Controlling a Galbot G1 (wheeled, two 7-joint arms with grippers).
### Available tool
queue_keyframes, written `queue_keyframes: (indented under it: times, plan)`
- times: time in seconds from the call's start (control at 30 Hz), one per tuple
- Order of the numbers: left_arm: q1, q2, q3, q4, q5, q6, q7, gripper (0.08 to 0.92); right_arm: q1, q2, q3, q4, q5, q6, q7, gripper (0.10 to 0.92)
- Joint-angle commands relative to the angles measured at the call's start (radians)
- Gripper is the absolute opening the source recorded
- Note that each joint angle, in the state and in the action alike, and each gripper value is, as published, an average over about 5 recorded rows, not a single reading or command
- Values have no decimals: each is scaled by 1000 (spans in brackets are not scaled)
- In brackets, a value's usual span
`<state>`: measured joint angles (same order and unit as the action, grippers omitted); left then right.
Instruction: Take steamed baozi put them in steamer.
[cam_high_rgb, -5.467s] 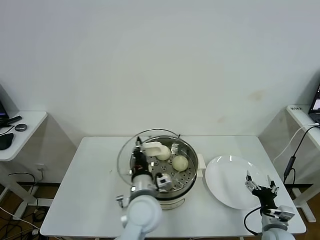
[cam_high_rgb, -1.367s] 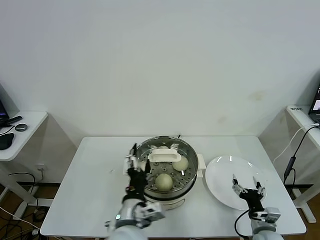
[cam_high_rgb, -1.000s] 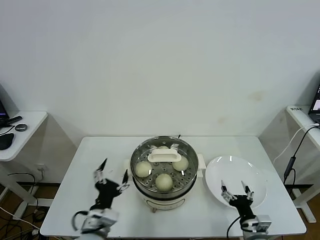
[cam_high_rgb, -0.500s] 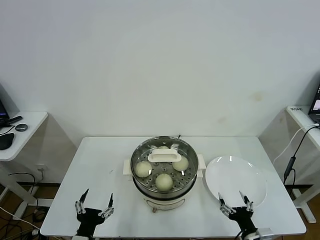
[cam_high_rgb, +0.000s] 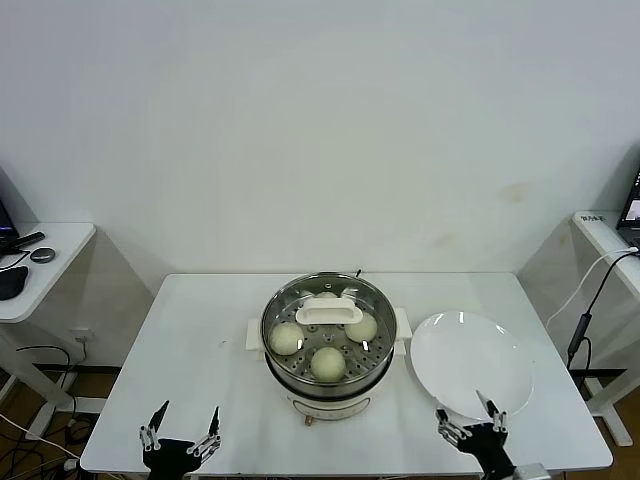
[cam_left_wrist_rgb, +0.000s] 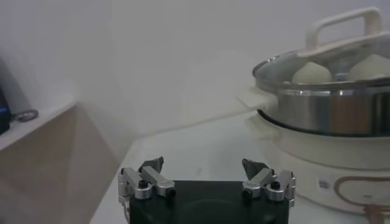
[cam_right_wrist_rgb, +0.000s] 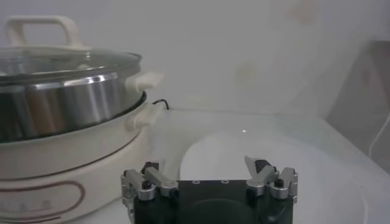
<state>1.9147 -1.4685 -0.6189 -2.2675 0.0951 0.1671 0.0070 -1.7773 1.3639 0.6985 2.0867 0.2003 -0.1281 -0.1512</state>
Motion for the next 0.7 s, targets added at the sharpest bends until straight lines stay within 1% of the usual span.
queue_keyframes:
  times: [0.03,0.27,0.7]
  plan:
    - [47,26,-7,-38,-31,12,-10,823,-33,0,23,65,-44,-50,-22,823]
    - [28,-1,-10,-46,-19,9,-17,823,-23,12,16,62,-42,-60,4,823]
    - [30,-4,-4,-57,-9,-3,-27,823,-13,29,-19,50,-70,-51,20,823]
